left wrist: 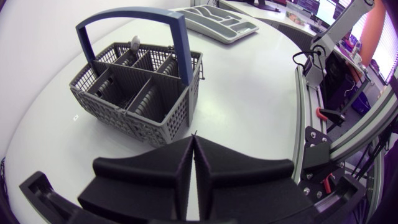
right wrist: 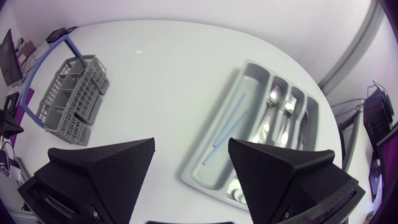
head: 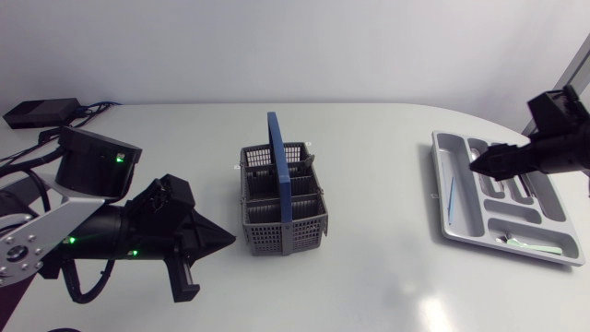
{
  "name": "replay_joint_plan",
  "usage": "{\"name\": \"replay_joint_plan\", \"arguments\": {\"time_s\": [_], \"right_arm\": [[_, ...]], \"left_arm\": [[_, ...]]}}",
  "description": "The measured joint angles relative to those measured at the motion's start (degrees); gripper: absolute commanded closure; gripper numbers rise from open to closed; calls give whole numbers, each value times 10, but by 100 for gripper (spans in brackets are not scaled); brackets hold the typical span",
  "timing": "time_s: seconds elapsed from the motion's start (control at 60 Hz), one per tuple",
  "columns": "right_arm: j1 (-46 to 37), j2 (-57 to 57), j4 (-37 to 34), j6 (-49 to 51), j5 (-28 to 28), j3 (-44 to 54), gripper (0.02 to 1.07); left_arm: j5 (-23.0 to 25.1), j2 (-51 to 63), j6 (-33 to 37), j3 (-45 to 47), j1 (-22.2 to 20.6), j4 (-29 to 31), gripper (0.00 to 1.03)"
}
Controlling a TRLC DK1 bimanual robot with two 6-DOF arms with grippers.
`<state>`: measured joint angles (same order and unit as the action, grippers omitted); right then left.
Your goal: Sort the cutlery from the basket into the organizer compartments.
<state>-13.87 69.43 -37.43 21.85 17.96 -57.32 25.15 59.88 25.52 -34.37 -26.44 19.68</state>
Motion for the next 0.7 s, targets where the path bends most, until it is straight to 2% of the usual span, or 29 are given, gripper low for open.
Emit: {"name": "replay_joint_plan", "arguments": {"time_s": [0.117,0.317,0.55,0.667,0.7], "right_arm": [[89,22,42,-45,17,-4,20],[181,134,77,-103,61,-59,20],[275,267,94,-143,55,-94,21],[284,299,96,-149,54,-95,42],[284,301,101,-151,54,-95,53]], "left_arm": [[-2,0,0,0,0,0,98],[-2,0,0,0,-9,0,98],[-6,0,0,0,-29,0,98],[-10,0,0,0,-33,0,98],[-10,0,0,0,-33,0,98]]}}
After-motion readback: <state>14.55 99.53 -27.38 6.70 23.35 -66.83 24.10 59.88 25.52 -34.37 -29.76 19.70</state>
